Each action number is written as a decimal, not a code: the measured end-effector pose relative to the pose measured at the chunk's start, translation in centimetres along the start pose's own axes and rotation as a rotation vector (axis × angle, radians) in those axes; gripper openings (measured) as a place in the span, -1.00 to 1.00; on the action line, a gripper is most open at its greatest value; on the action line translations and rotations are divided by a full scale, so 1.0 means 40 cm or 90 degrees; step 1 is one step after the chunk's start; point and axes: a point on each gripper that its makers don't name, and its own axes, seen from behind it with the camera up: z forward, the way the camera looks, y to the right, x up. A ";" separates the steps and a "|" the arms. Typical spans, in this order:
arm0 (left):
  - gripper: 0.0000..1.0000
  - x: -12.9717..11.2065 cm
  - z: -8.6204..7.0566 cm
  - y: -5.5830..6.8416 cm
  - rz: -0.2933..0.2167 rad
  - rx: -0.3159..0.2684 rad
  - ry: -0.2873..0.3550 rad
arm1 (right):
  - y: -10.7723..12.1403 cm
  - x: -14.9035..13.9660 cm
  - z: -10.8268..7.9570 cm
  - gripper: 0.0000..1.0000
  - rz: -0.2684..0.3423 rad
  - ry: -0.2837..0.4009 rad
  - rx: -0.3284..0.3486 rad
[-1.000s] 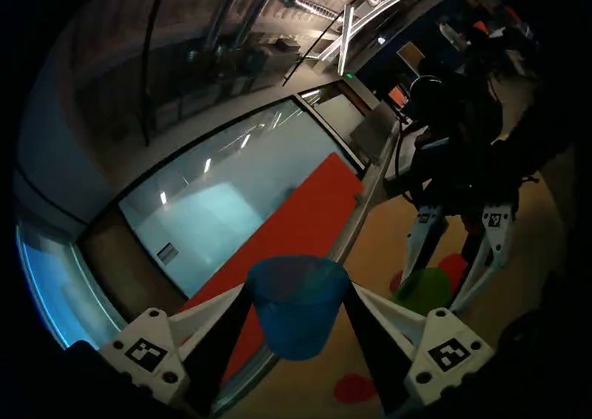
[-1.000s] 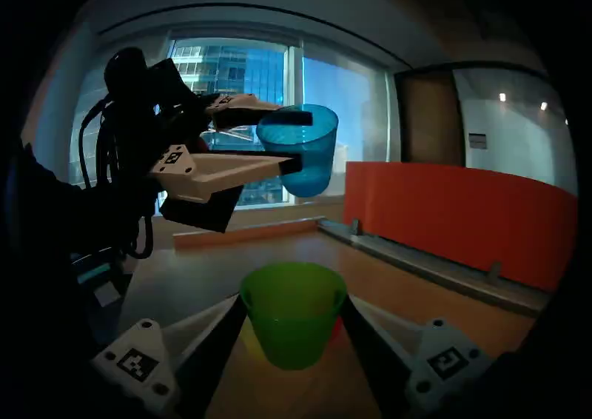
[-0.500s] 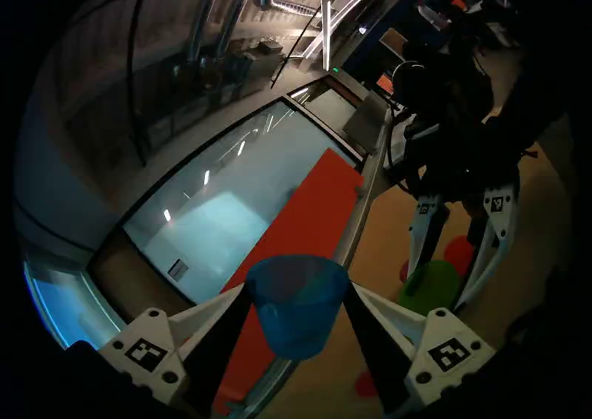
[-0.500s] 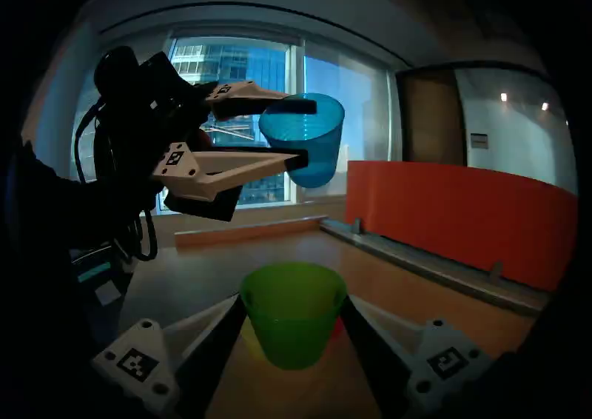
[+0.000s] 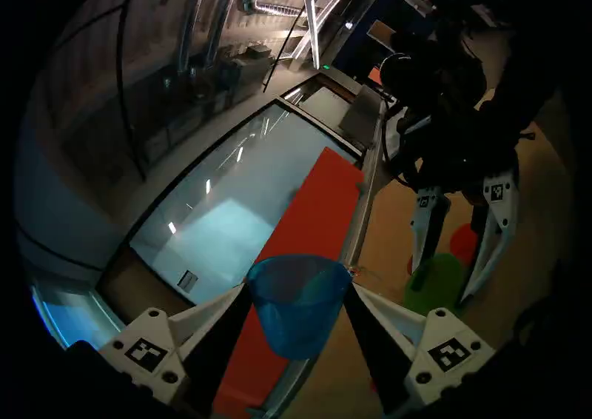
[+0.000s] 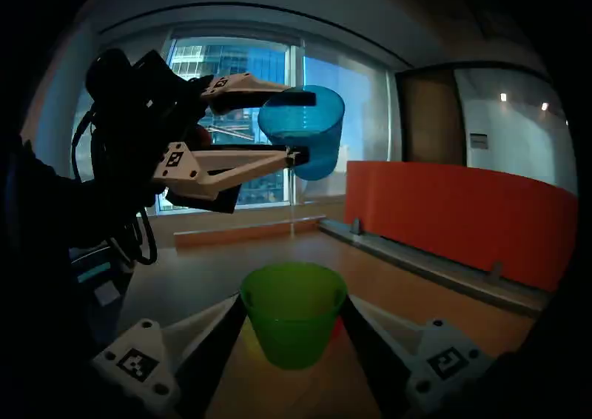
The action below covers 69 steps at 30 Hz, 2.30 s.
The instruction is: Pour water
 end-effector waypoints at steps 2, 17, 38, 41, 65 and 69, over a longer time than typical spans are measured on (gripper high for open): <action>0.73 0.000 0.000 0.001 0.004 0.000 -0.001 | 0.001 0.000 0.000 0.80 0.001 0.001 0.000; 0.73 0.009 0.002 0.002 0.029 0.002 0.003 | -0.005 0.007 -0.003 0.79 -0.004 0.002 0.003; 0.73 0.024 0.005 0.003 0.066 0.001 0.009 | -0.001 0.017 -0.006 0.79 -0.006 0.009 0.000; 0.73 0.026 0.006 0.001 0.068 0.003 0.011 | 0.000 0.016 -0.007 0.79 -0.007 0.008 -0.001; 0.73 0.033 0.013 -0.001 0.098 0.007 0.018 | -0.001 0.017 -0.002 0.79 -0.013 0.008 -0.002; 0.73 0.035 0.012 -0.001 0.105 0.005 0.018 | -0.002 0.015 -0.002 0.80 -0.014 0.008 -0.001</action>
